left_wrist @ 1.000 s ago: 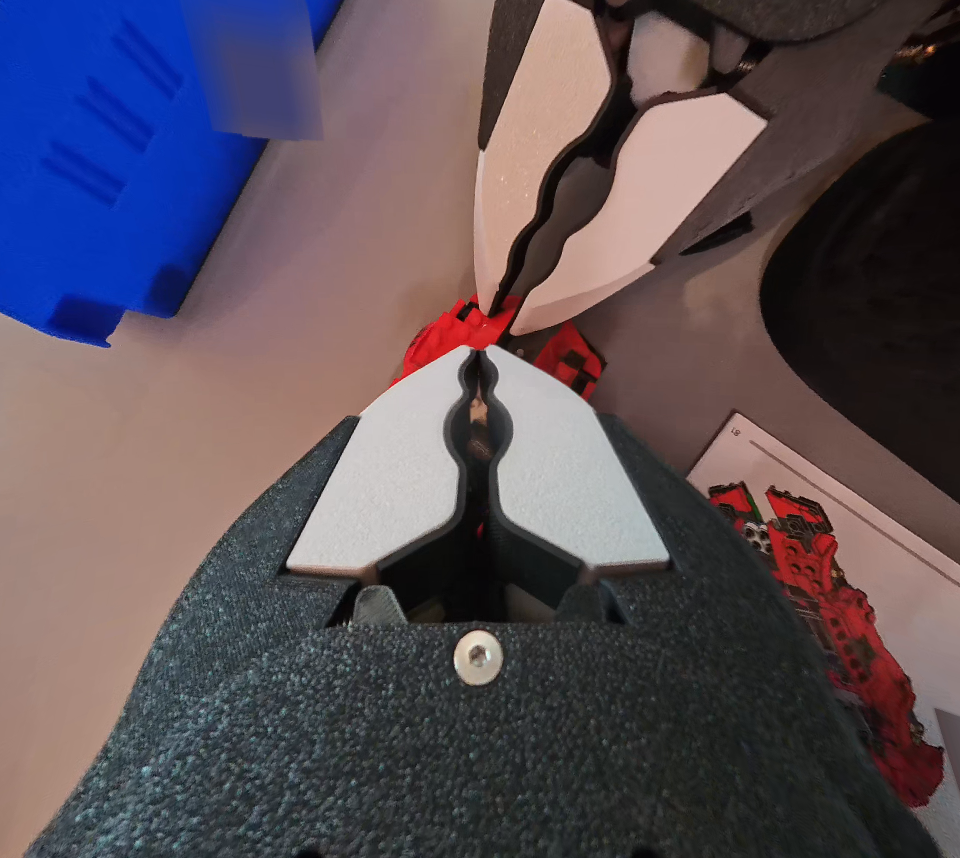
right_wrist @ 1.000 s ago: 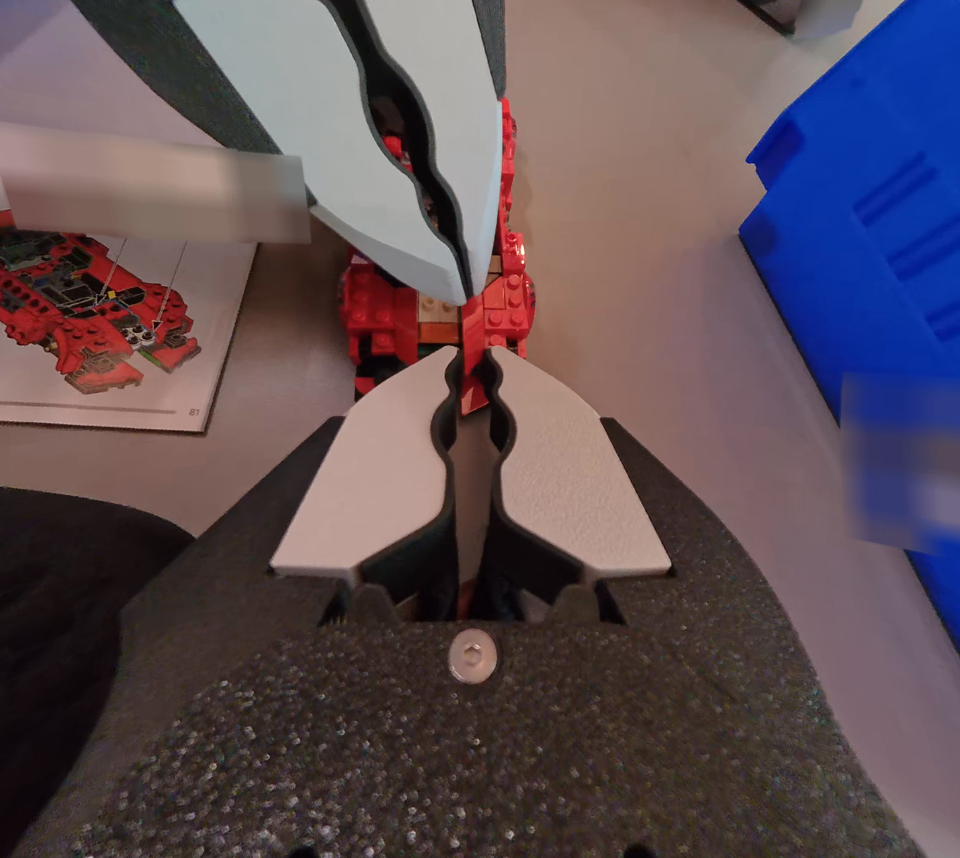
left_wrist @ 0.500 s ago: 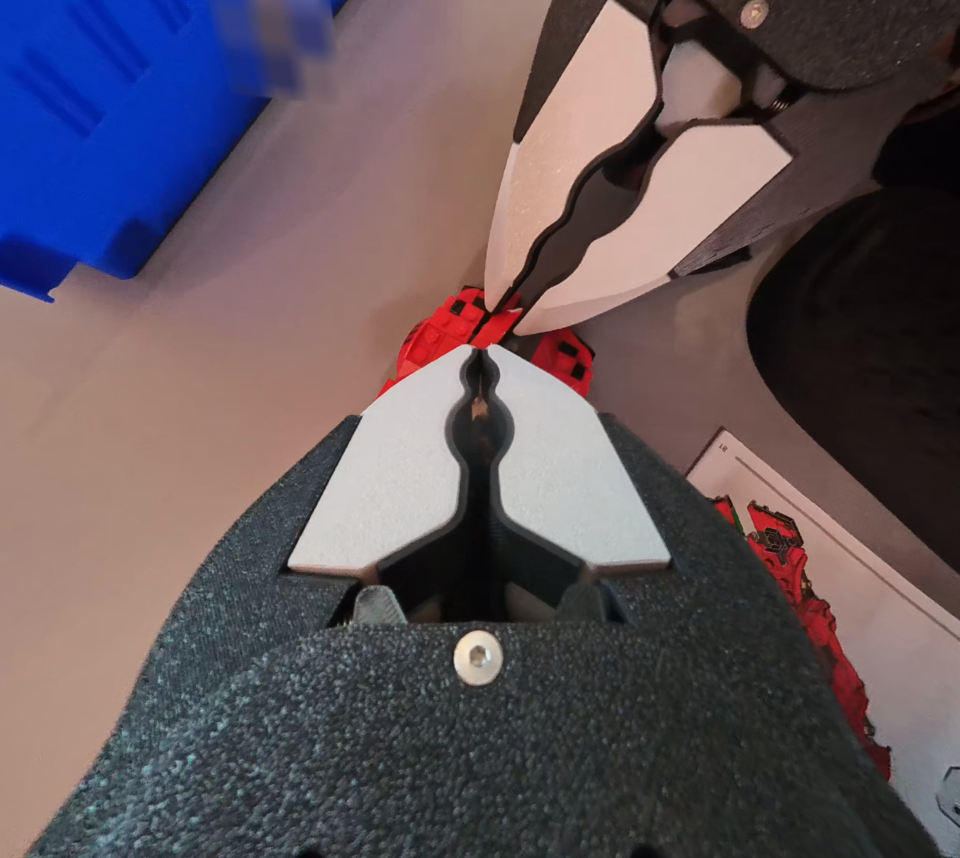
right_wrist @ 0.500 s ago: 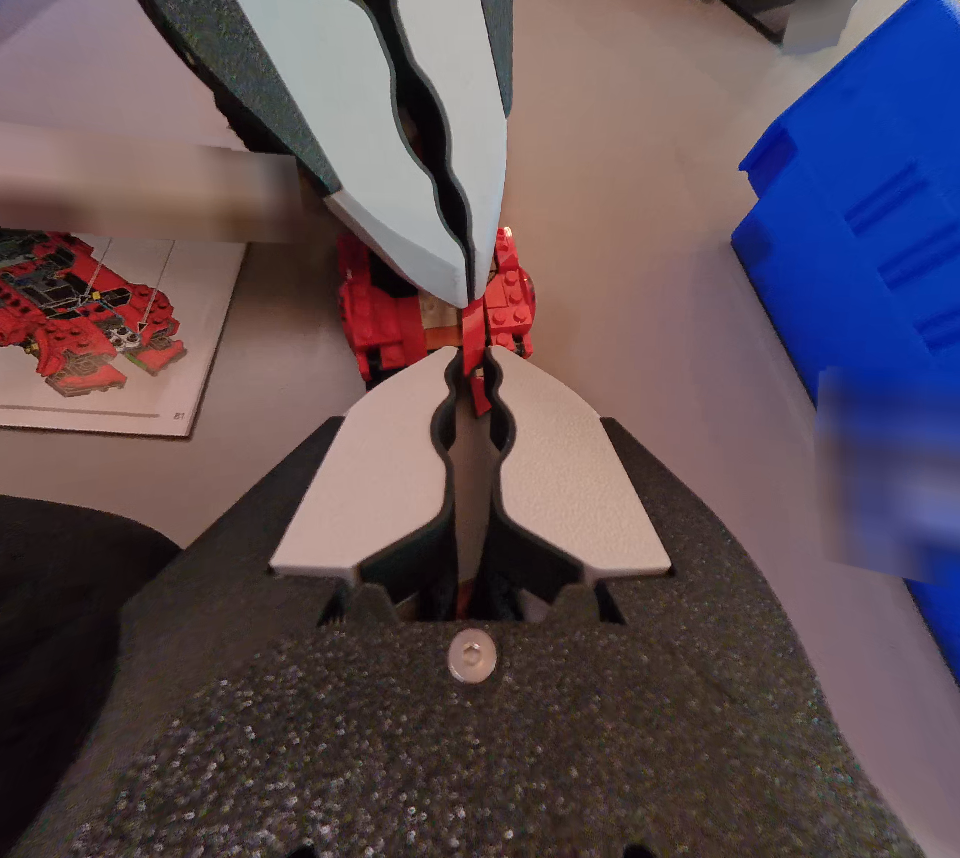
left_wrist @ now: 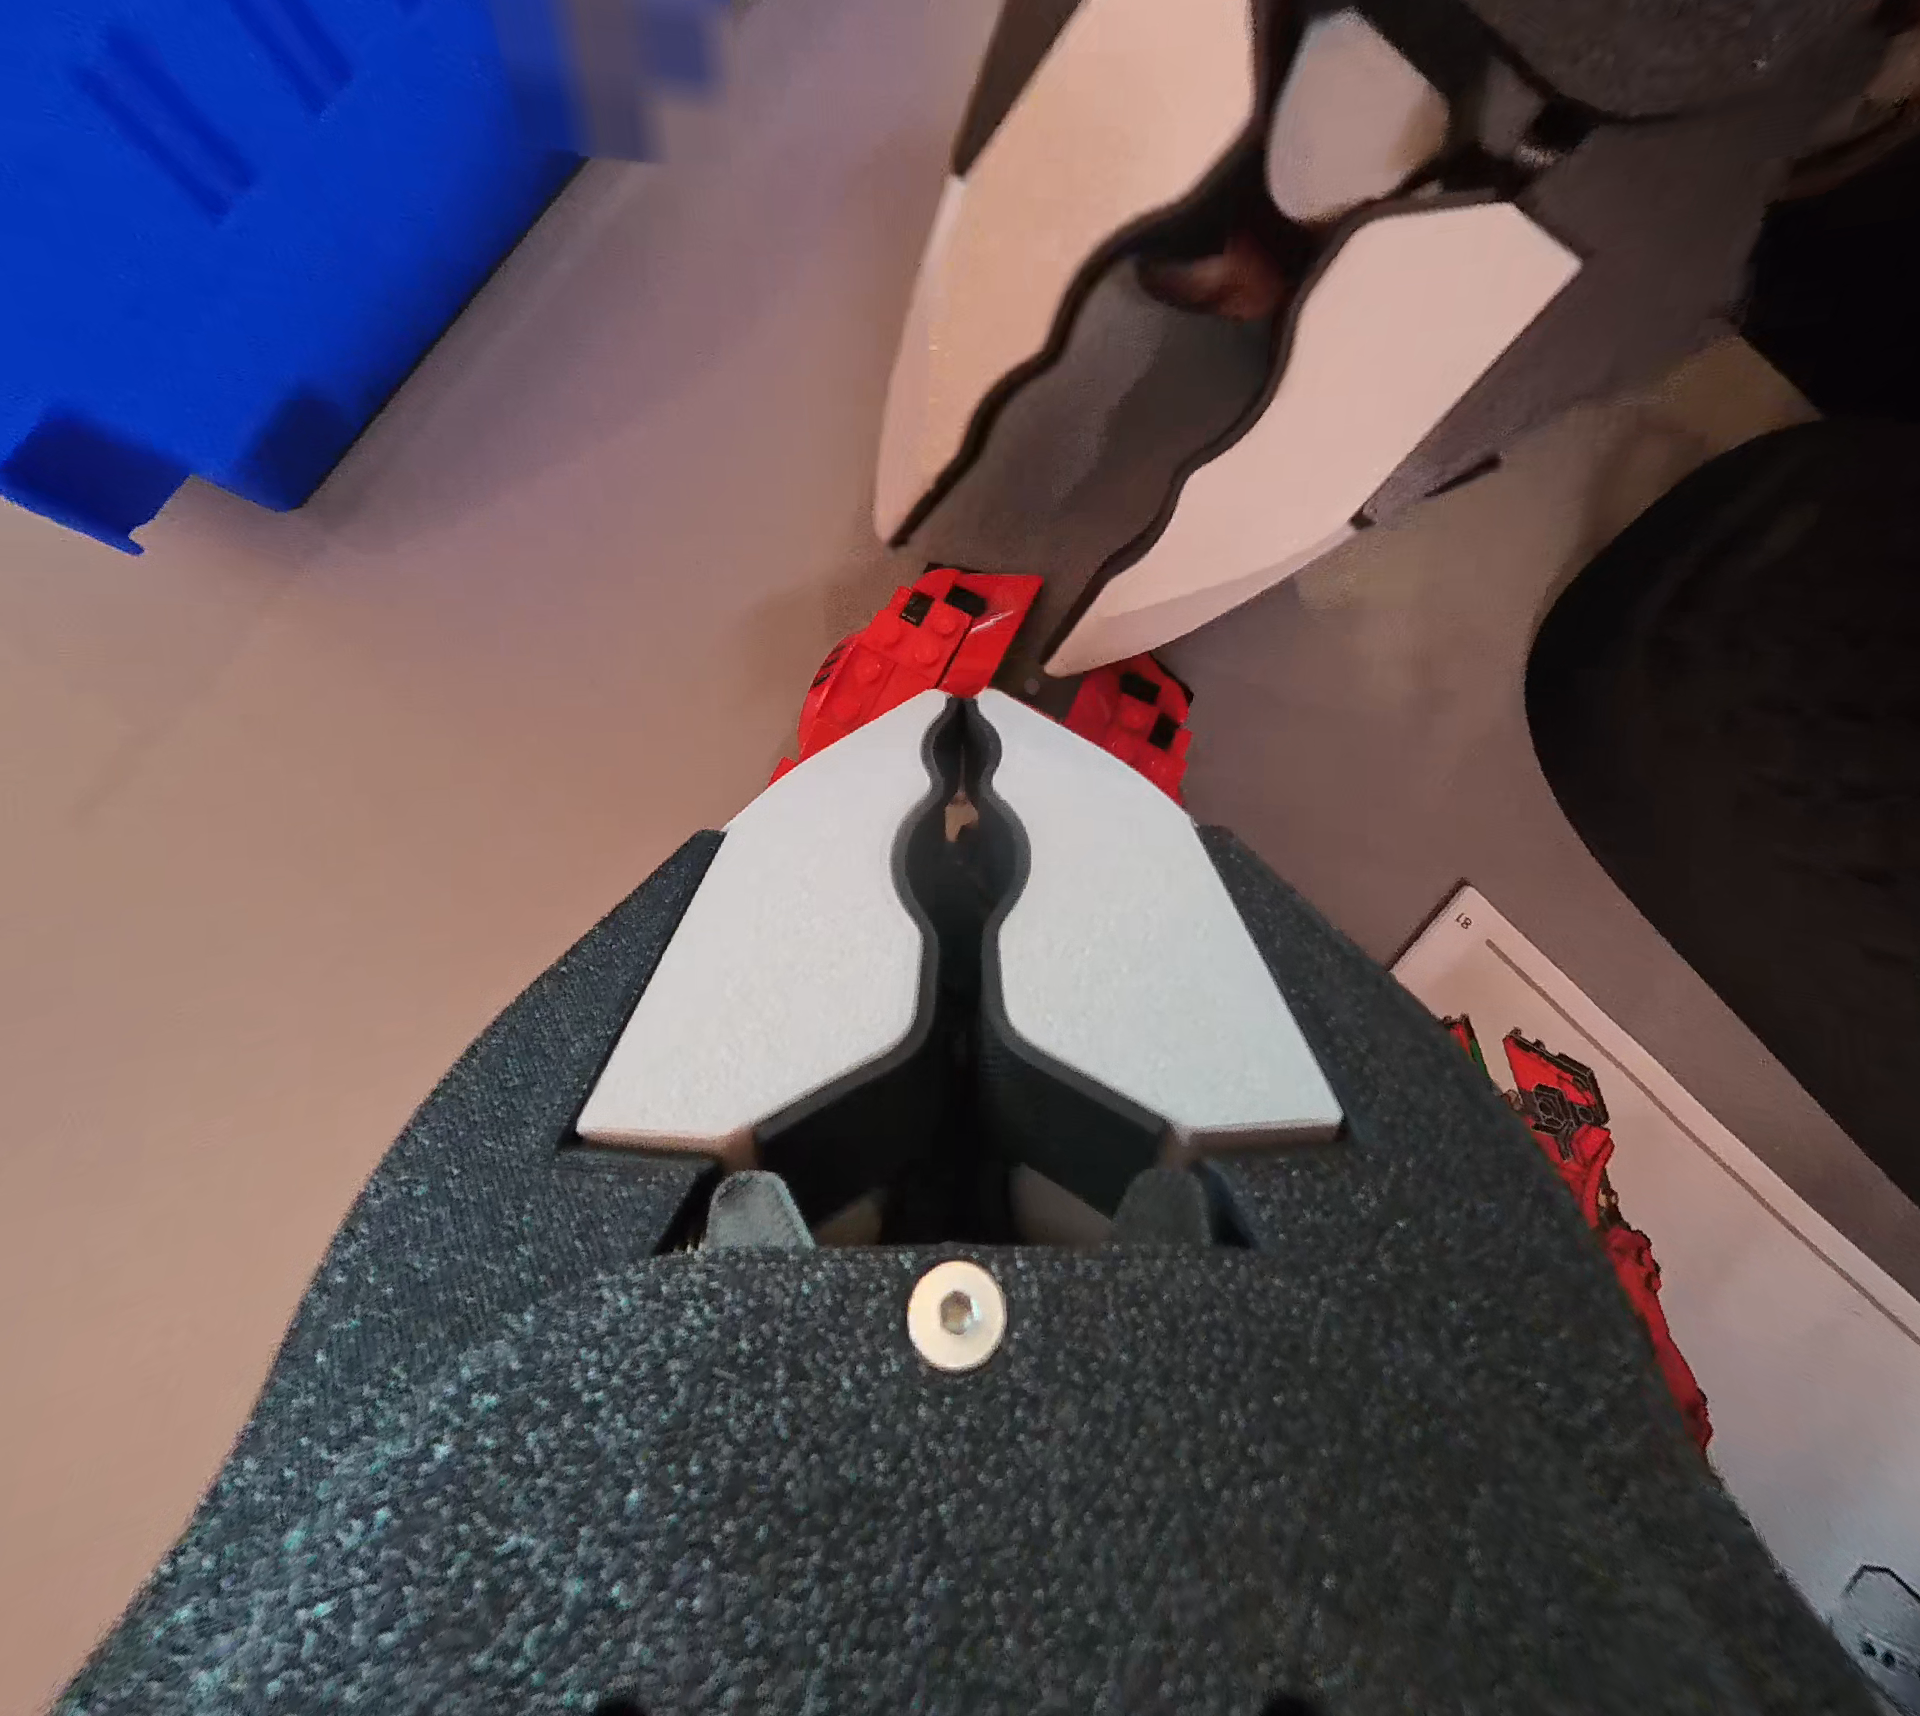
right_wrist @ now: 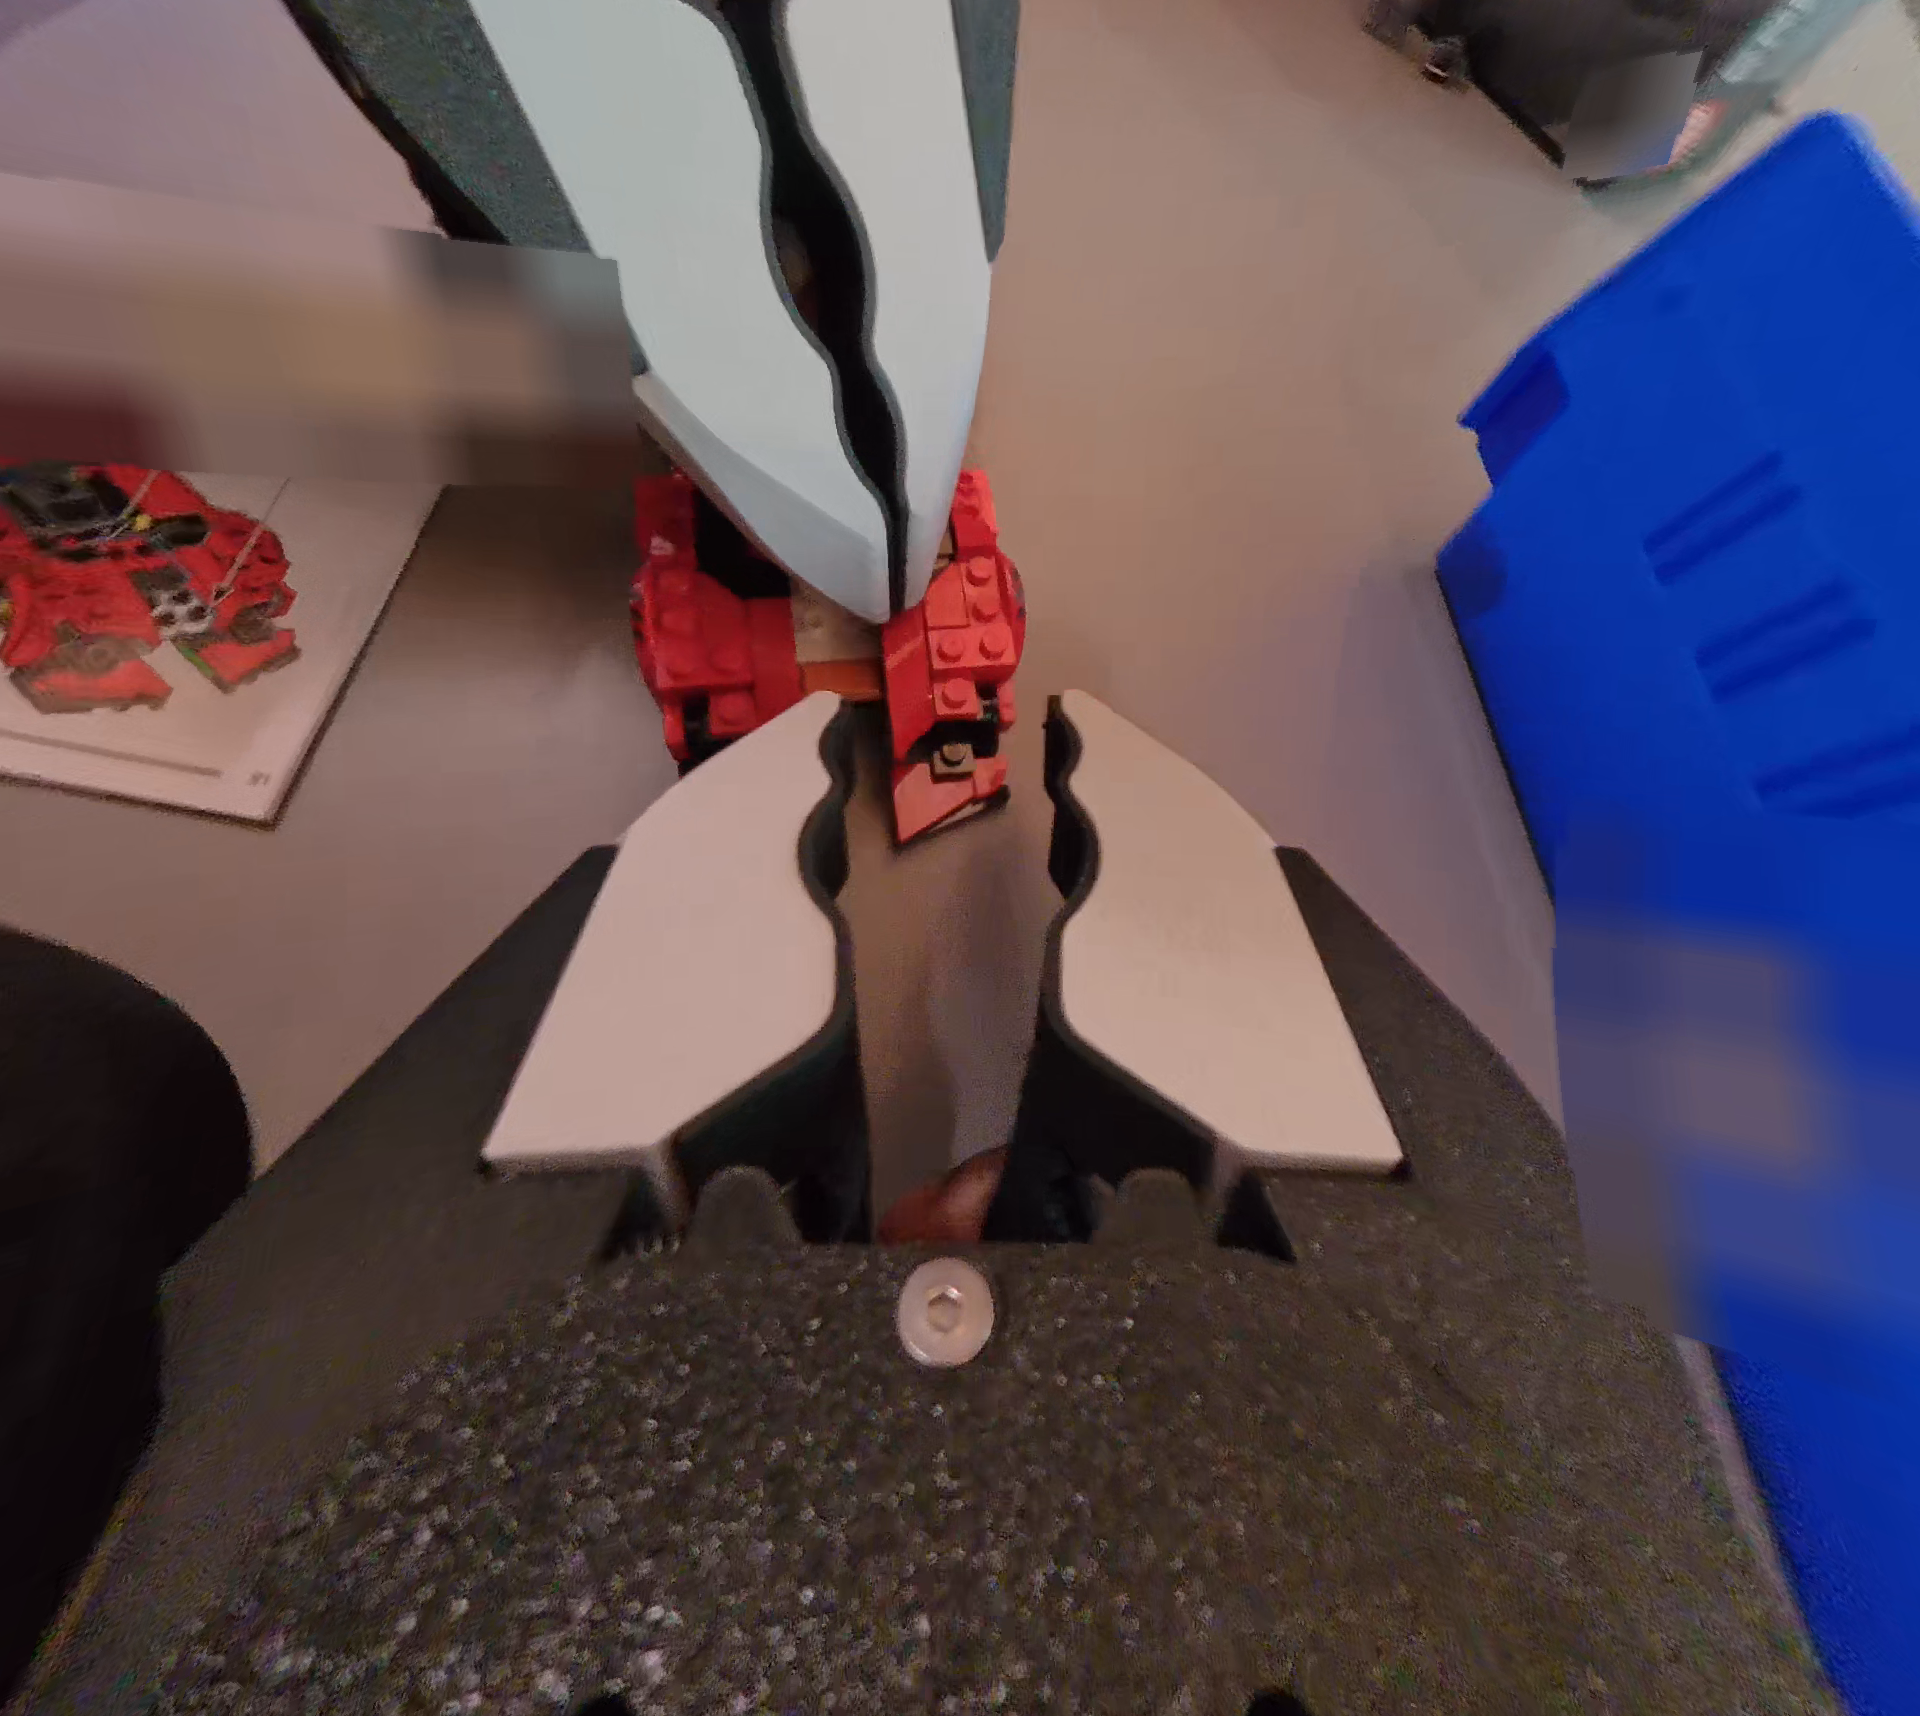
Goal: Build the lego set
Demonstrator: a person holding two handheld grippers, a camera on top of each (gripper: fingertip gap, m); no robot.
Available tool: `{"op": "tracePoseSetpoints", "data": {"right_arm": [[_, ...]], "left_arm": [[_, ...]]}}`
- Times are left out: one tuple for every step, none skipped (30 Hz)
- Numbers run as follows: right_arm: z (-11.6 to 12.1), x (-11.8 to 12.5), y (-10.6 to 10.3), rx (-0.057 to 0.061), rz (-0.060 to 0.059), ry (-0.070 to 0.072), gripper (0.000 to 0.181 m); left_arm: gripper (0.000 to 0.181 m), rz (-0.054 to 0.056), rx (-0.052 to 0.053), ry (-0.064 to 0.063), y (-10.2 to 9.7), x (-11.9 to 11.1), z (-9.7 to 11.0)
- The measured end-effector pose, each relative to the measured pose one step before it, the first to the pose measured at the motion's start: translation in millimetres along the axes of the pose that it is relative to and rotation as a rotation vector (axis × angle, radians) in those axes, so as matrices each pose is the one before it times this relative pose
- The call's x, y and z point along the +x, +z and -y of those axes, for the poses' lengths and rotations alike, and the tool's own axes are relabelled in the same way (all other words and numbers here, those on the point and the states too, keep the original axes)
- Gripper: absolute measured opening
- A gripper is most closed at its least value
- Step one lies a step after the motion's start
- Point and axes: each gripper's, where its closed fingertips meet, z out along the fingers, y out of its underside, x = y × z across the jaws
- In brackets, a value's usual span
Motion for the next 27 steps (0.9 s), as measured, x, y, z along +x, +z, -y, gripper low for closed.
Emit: {"op": "tracePoseSetpoints", "data": {"right_arm": [[2.07, 2.05, 1.63, 0.014, 0.0427, -0.0149, 0.042], [1.86, 0.75, 2.52, 0.0186, 0.0553, -0.0105, 0.045], [0.54, -1.74, 2.88, 0.0094, 0.0701, -0.005, 0.043], [0.7, -1.03, 2.51, 0.0052, 0.0621, 0.0078, 0.043], [0.09, -1.14, 2.21, 0.0, 0.0554, 0.0069, 0.041], [-1.53, 0.44, 2.05, -0.0122, 0.0368, 0.0057, 0.041], [-1.8, 1.48, 1.73, -0.0173, 0.0204, -0.0015, 0.043], [-0.66, 0.2, 1.17, -0.0087, 0.0163, -0.007, 0.043], [-0.86, 0.42, 0.99, -0.0094, 0.0063, -0.0072, 0.043], [-1.12, 0.1, 1.08, -0.0105, 0.0038, -0.0031, 0.043], [0.17, -0.5, 0.4, -0.0005, 0.0089, 0.0037, 0.042], [-0.35, -0.46, 0.3, -0.0034, 0.0088, 0.0055, 0.042], [-0.3, -0.27, 0.22, -0.0021, 0.0069, 0.0054, 0.041], [-0.5, -1.1, 0.17, -0.0038, 0.0101, 0.0024, 0.039], [-0.55, -1.01, 0.22, -0.0032, 0.0081, 0.0039, 0.037], [-0.62, -0.76, 0.07, -0.0039, 0.0053, 0.0004, 0.036], [0.01, 0.13, 0.02, 0.0001, -0.0014, -0.0013, 0.036], [-0.03, -0.03, -0.03, 0.0002, -0.0009, -0.0009, 0.036], [-0.06, -0.06, 0.1, -0.0002, 0.0007, 0.0008, 0.036], [-0.02, -0.04, -0.03, -0.0002, 0.0006, 0.0014, 0.036], [0.03, 0.01, 0.04, -0.0001, 0.0004, 0.0003, 0.036], [-0.01, -0.05, 0.0, 0.0, 0.0003, 0.0001, 0.036], [-0.05, -0.01, 0.1, -0.0001, 0.0006, 0.0003, 0.036], [-0.02, -0.11, -0.01, -0.0001, 0.0006, 0.0005, 0.036], [-0.01, 0.01, -0.02, -0.0001, 0.0007, 0.0006, 0.036], [0.0, -0.02, 0.15, -0.0001, 0.0009, 0.0008, 0.036], [-0.02, -0.09, -0.03, -0.0002, 0.0012, 0.0012, 0.036]], "left_arm": [[0.0, 0.0024, 0.0, -0.0022, 0.02, -0.29, 0.04], [0.0, 0.0038, 0.0, -0.0003, -0.03, -0.33, -0.04], [0.0, 0.0015, -0.0011, -0.0022, 0.04, -0.12, 0.0], [0.0, 0.0005, -0.0012, -0.004, -0.1, 0.0, -0.15], [0.0, 0.0009, -0.0011, -0.0053, -0.01, -0.14, -0.03], [0.0, -0.0002, -0.0009, -0.0073, -0.1, -0.13, -0.09], [0.0, -0.0013, -0.0002, -0.0102, 0.04, -0.14, -0.01], [0.0, -0.0022, 0.0007, -0.012, -0.06, -0.12, -0.02], [0.0, -0.0036, 0.0009, -0.0143, -0.02, -0.09, -0.06], [0.0, -0.0045, 0.0004, -0.0145, -0.04, -0.09, -0.06], [0.0, -0.0059, 0.0001, -0.0162, -0.13, -0.11, -0.08], [0.0, -0.0066, -0.0014, -0.0201, 0.04, -0.17, -0.29], [0.0, -0.0055, -0.0055, -0.0169, -0.08, -0.2, -0.18], [0.0, -0.0026, -0.0071, -0.0091, 0.04, -0.16, -0.18], [0.0, -0.0023, -0.0064, -0.0099, 0.16, -0.16, -0.13], [0.0, -0.0032, -0.0048, -0.0112, 0.0, -0.03, -0.04], [0.0, -0.0042, -0.0006, -0.0096, 0.0, -0.1, -0.1], [0.0, -0.0038, 0.0015, -0.0108, 0.07, -0.1, -0.05], [0.0, -0.0003, 0.0003, -0.0071, 0.0, -0.08, -0.1], [0.0, -0.0004, -0.0007, -0.007, -0.1, -0.09, -0.1], [0.0, -0.0032, -0.0001, -0.0097, -0.03, -0.18, -0.06], [0.001, -0.0032, 0.0008, -0.01, 0.02, -0.04, 0.01], [0.001, 0.0007, -0.0002, -0.0041, 0.03, -0.24, -0.12], [0.001, 0.0042, -0.0007, 0.0009, -0.04, -0.07, -0.13], [0.001, 0.0036, -0.001, -0.0035, 0.06, -0.07, -0.03], [0.001, 0.005, -0.0015, 0.0003, -0.01, -0.06, -0.14], [0.001, 0.0058, -0.0036, 0.0011, 0.04, -0.02, -0.08]]}}
